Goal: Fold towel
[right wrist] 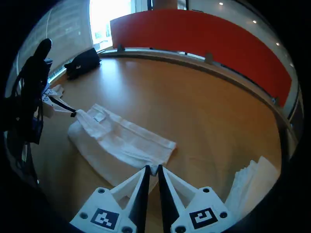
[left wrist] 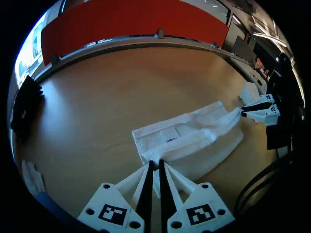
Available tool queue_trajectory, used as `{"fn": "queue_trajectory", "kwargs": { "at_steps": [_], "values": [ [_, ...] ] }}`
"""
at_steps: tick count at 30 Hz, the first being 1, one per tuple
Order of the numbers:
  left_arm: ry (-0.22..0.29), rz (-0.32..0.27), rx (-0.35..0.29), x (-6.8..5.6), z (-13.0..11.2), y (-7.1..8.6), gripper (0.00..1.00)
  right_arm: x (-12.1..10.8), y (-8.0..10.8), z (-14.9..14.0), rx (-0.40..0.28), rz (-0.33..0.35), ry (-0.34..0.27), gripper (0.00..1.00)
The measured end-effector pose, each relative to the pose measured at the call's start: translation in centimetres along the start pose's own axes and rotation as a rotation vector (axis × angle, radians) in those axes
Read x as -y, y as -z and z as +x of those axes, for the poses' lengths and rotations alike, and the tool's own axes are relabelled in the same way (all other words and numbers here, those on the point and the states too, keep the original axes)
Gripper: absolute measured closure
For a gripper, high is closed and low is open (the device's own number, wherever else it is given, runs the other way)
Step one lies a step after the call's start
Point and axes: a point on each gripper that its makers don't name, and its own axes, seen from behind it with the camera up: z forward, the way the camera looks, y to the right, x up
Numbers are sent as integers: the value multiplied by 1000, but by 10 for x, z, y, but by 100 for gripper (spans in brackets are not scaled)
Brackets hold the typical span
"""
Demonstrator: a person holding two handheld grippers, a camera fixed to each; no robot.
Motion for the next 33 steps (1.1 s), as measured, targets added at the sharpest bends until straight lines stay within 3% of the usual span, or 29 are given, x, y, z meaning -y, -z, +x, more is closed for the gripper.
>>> {"fn": "queue_trajectory", "kwargs": {
  "at_steps": [10,15,21,24,26,30,33],
  "values": [
    [11,20,-7,10,7,-14,83,-10,-16,4,1,-29,-28,83],
    [-3,39,-8,16,11,-17,70,-14,-20,5,2,-45,-35,80],
    [-8,58,-16,21,13,-15,51,-19,-20,8,-13,-69,-46,62],
    [-1,70,-24,25,14,-12,43,-21,-18,9,-17,-81,-48,47],
    [2,81,-30,29,14,-10,33,-22,-18,9,-19,-87,-49,37],
    [4,96,-34,34,13,-5,10,-23,-15,10,-26,-96,-54,30],
    [10,98,-35,34,11,-2,9,-23,-13,10,-30,-99,-55,22]
  ]
}}
